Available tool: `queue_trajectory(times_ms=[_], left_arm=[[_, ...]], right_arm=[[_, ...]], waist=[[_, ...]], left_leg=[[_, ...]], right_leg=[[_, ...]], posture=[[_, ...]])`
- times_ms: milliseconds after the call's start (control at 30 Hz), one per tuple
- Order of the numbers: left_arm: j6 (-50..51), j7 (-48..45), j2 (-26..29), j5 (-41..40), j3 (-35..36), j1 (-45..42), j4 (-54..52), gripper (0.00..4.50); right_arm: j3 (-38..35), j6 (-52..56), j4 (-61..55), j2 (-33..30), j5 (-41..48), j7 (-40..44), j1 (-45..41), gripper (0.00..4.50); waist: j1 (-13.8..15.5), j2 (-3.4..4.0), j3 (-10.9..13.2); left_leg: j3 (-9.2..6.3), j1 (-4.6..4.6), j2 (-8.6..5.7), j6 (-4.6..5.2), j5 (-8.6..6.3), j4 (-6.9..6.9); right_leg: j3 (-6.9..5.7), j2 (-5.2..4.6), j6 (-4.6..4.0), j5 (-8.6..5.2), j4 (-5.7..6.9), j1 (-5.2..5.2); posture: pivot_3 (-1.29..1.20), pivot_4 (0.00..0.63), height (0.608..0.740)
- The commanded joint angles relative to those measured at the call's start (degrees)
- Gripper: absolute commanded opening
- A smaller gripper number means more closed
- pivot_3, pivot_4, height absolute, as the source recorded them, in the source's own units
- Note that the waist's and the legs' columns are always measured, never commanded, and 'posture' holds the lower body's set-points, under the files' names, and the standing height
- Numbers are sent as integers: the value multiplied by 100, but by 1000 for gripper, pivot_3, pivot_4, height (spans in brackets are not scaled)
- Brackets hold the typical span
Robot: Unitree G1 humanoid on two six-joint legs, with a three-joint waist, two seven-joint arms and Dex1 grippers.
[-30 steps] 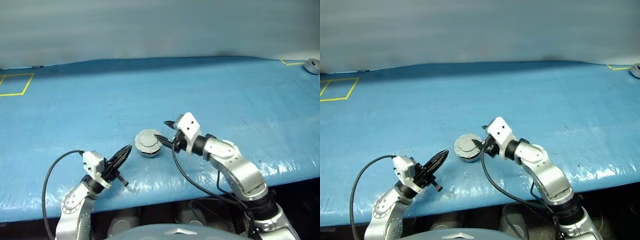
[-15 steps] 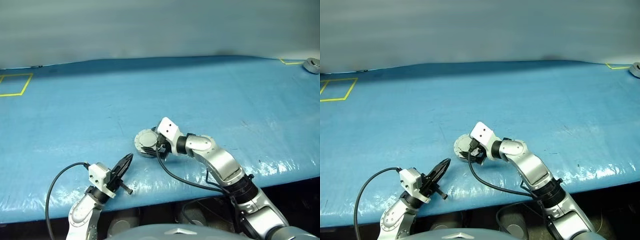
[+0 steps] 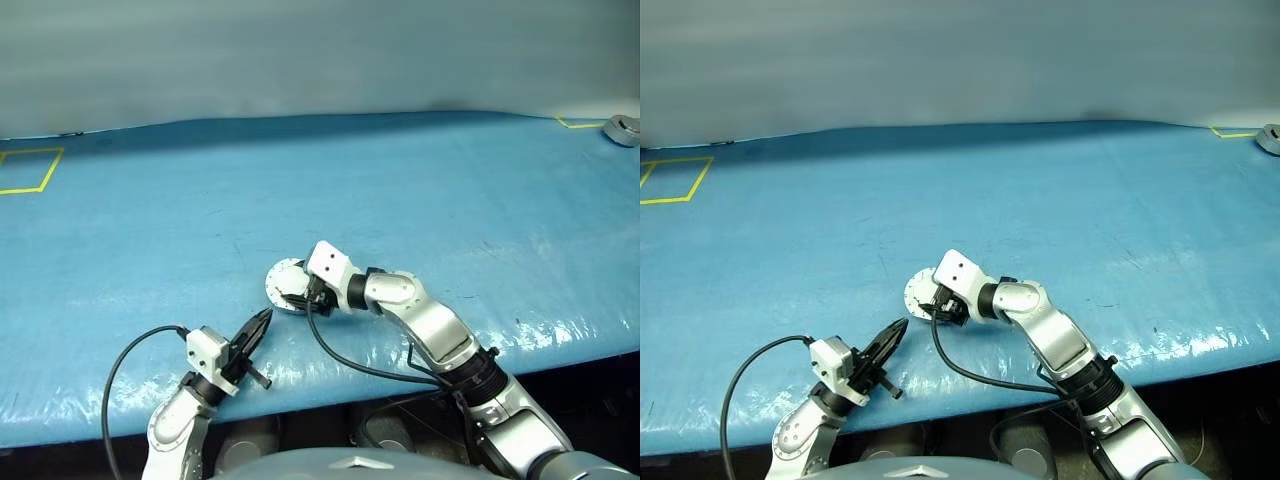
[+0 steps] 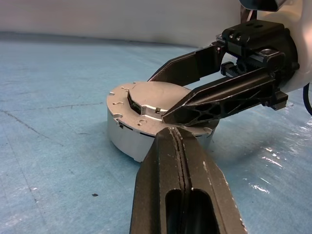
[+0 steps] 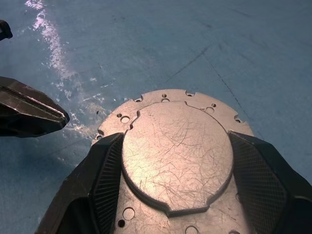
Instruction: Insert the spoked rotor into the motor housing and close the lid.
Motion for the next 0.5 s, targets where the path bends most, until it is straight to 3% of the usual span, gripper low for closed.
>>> queue_trajectory(times_ms=[33,500], left_arm=[[-170,2,59,-10,-54,-31,44,0],[-135,-9,135,-88,-141,-53,111,0]], right_arm=[[-62,-49,-94,-44,-121,0,-36,3031],[-79,184,128,-149,-120,257,-300,3031]], waist=[[2,0,0],[5,1,1]], left_leg=[[0,0,0,0,0,0],[-2,0,-1,0,0,0]], right_leg=[[0,0,2,-1,0,0],[-2,-1,5,-3,-1,0]], posture=[[0,150,740],[0,150,740]])
